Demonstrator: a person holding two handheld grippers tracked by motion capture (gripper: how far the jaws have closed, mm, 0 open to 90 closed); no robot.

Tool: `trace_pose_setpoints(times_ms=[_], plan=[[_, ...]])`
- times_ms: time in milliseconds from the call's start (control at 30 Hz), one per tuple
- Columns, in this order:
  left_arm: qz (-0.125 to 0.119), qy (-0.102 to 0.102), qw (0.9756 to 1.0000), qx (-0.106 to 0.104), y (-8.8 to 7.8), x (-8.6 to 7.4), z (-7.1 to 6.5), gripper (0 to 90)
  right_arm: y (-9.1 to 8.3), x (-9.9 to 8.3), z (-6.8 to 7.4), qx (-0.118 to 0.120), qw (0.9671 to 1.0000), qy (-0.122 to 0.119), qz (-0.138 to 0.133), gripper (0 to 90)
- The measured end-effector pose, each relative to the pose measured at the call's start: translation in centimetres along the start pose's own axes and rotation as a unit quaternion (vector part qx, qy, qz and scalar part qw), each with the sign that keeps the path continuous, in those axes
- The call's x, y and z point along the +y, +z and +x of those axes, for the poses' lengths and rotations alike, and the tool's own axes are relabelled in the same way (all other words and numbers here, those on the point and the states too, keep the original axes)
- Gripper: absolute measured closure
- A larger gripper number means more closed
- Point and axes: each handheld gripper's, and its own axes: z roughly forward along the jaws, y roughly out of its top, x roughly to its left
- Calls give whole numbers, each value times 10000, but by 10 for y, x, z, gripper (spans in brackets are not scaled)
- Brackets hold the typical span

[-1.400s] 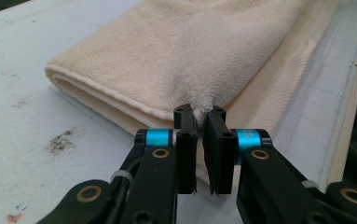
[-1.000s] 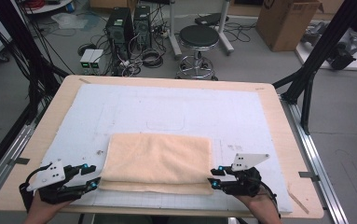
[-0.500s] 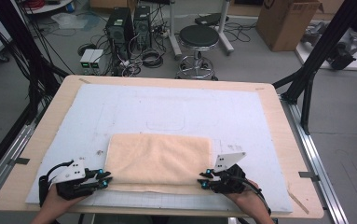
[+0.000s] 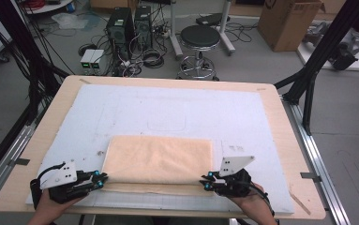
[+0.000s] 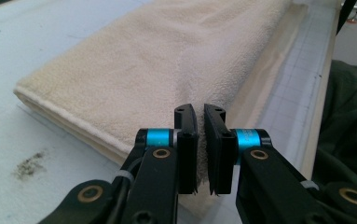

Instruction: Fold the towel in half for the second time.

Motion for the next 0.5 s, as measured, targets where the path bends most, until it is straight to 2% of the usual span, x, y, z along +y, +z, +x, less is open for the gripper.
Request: trace_pose_setpoints(times_ms=[167,233,267,333,400,500], plan=[[136,13,9999,-80,3,-7,-6,834,5,-10,5,83,9999,41,138,818],[218,18,9996,-200,5,-9,-6,824,7,-14,5,111,9998,63,167,810],[192,23,9995,-247,4,-8,-6,799,8,-15,4,171,9996,74,201,775],[8,-56,9995,-318,2,-2,-5,696,6,-14,2,277,9991,260,177,613],[-244,-66,9990,-373,0,7,-6,620,0,-10,0,316,9988,380,-67,548],[-264,123,9989,-375,6,22,-11,613,-5,0,-1,274,9980,431,-382,548]])
